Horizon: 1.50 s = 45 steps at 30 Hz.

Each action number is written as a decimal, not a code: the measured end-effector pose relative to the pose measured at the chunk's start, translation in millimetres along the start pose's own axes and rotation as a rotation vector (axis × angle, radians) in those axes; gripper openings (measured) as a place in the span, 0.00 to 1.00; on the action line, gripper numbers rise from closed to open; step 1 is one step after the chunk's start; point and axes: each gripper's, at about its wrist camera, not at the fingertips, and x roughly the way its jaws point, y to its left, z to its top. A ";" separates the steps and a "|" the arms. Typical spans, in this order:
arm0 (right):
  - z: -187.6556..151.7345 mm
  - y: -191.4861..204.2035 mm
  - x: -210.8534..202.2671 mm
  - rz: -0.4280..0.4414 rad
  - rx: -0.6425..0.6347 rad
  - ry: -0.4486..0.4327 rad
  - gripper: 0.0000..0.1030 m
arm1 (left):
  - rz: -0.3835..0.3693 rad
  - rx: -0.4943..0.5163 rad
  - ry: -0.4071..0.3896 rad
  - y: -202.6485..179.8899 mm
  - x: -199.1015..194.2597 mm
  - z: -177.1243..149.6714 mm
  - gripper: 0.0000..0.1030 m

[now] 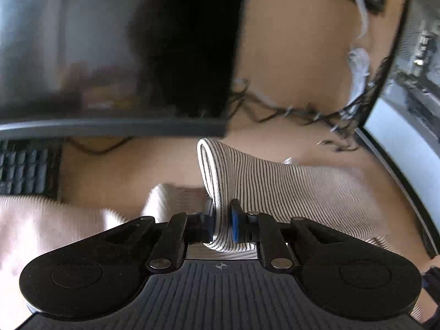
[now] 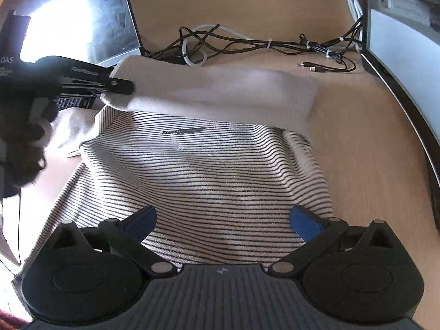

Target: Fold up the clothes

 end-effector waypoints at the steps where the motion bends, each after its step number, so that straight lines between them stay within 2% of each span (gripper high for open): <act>1: 0.0 1.9 0.5 -0.012 -0.004 0.002 1.00 | 0.009 -0.003 0.036 5.6 5.3 -3.9 0.14; 2: 0.4 4.0 1.2 -0.023 -0.009 0.006 1.00 | 0.017 0.007 0.070 7.7 12.7 -9.8 0.16; 4: 2.8 8.3 3.7 -0.045 -0.016 0.018 1.00 | 0.026 0.030 0.078 9.8 19.1 -22.0 0.22; 6: 4.9 11.7 6.5 -0.064 -0.016 0.030 1.00 | 0.021 0.039 0.072 12.9 20.7 -29.1 0.24; 8: 6.8 15.1 8.9 -0.082 -0.022 0.041 1.00 | -0.004 -0.022 0.064 23.9 12.3 -26.6 0.24; 10: 7.1 18.0 9.7 -0.097 -0.034 0.051 1.00 | -0.018 -0.078 0.046 35.2 0.9 -22.7 0.34; 12: 7.2 19.7 10.2 -0.106 -0.038 0.055 1.00 | -0.032 -0.128 -0.003 49.8 -23.4 -23.1 0.53; 14: 7.3 20.1 10.0 -0.108 -0.038 0.058 1.00 | -0.015 -0.189 -0.071 71.8 -51.8 -27.7 0.62; 16: 6.9 22.3 10.1 -0.115 -0.049 0.061 1.00 | 0.024 -0.253 -0.138 98.4 -77.6 -35.5 0.64; 19: 4.2 27.1 10.7 -0.134 -0.075 0.054 1.00 | 0.132 -0.361 -0.208 158.1 -109.8 -52.2 0.64; 22: 3.6 26.8 9.0 -0.130 -0.068 0.040 1.00 | 0.173 -0.359 -0.190 176.0 -104.8 -56.2 0.64; 25: 8.5 20.7 3.1 -0.092 -0.003 0.025 1.00 | 0.214 -0.357 -0.172 193.7 -99.7 -60.2 0.64; 29: 17.1 23.6 -12.1 -0.079 0.030 -0.034 1.00 | 0.268 -0.353 -0.147 217.3 -92.9 -65.4 0.64; 31: 20.5 29.9 -18.5 -0.083 -0.004 -0.055 1.00 | 0.295 -0.351 -0.135 229.1 -89.5 -68.1 0.60; 32: 21.6 32.1 -20.6 -0.083 -0.013 -0.061 1.00 | 0.308 -0.350 -0.129 235.0 -87.8 -69.4 0.55; 33: 22.5 34.1 -22.4 -0.082 -0.019 -0.066 1.00 | 0.322 -0.349 -0.123 240.9 -86.1 -70.7 0.41; 34: 23.2 35.5 -23.6 -0.079 -0.017 -0.070 1.00 | 0.335 -0.348 -0.116 246.8 -84.4 -72.0 0.35; 36: 23.5 35.7 -25.7 -0.076 -0.005 -0.079 1.00 | 0.344 -0.338 -0.120 242.3 -89.6 -71.6 0.12; 38: 23.0 34.6 -28.1 -0.074 0.005 -0.088 1.00 | 0.352 -0.327 -0.124 237.7 -94.7 -71.2 0.04; 42: 22.2 30.8 -32.0 -0.080 0.004 -0.110 1.00 | 0.317 -0.266 -0.169 211.3 -116.0 -57.7 0.04; 45: 24.2 29.1 -32.9 -0.082 -0.003 -0.131 1.00 | 0.218 -0.210 -0.212 173.9 -135.4 -38.6 0.04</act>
